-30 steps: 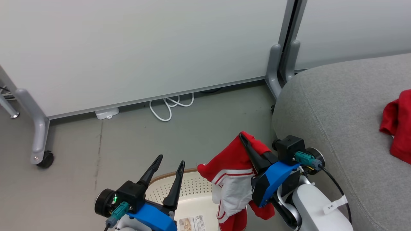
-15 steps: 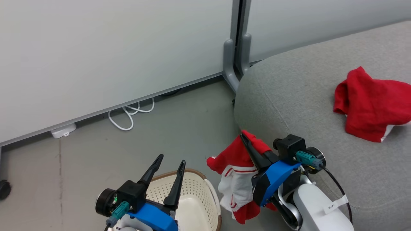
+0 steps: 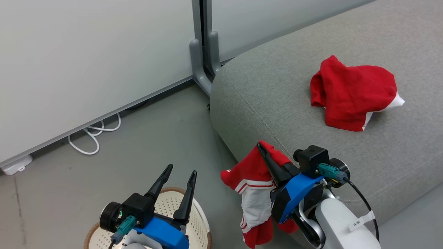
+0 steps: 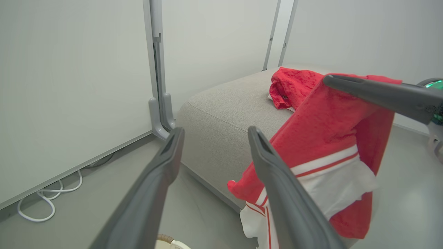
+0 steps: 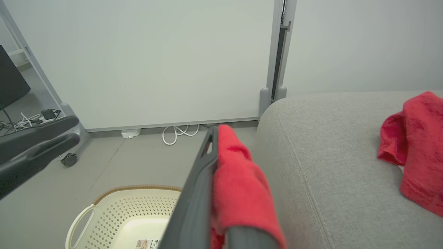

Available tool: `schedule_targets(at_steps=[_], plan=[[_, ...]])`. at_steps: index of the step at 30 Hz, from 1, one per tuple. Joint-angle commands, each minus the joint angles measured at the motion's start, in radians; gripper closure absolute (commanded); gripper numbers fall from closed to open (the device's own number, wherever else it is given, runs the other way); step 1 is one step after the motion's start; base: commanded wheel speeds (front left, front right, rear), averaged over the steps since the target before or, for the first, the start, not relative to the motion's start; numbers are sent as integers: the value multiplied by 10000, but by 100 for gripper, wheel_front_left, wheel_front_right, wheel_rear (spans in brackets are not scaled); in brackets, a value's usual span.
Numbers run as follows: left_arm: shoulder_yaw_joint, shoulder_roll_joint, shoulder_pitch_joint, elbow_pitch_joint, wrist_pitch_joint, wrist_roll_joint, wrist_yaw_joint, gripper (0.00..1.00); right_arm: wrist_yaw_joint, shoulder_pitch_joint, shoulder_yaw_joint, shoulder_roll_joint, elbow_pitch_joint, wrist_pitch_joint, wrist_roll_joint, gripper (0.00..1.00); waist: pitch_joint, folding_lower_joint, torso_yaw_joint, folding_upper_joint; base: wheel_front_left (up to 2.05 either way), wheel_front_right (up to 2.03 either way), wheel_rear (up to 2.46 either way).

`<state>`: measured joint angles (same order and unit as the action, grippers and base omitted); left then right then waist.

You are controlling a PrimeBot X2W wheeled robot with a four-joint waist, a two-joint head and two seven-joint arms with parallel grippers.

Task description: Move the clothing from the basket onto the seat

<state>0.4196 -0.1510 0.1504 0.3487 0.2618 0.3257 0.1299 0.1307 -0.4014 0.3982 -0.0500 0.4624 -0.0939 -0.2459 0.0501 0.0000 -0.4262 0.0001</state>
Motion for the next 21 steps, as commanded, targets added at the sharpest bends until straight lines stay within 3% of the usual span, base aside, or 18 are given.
schedule_targets(at_steps=[1, 10, 21], plan=[[-48, -14, 44, -39, 48, -19, 10, 0, 1, 64, 8, -10, -43, -19, -58, 100, 74, 0, -294, -1, 0, 0, 0], [-16, -12, 31, -19, 48, -47, 10, 0, 1, 110, -35, -9, -36, -72, -70, 100, 175, 0, -697, -1, 0, 0, 0], [-2, -57, 140, 3, 48, -12, 10, 0, 1, 43, -237, -9, 14, -139, -92, 100, 276, 0, -615, -1, 0, 0, 0]])
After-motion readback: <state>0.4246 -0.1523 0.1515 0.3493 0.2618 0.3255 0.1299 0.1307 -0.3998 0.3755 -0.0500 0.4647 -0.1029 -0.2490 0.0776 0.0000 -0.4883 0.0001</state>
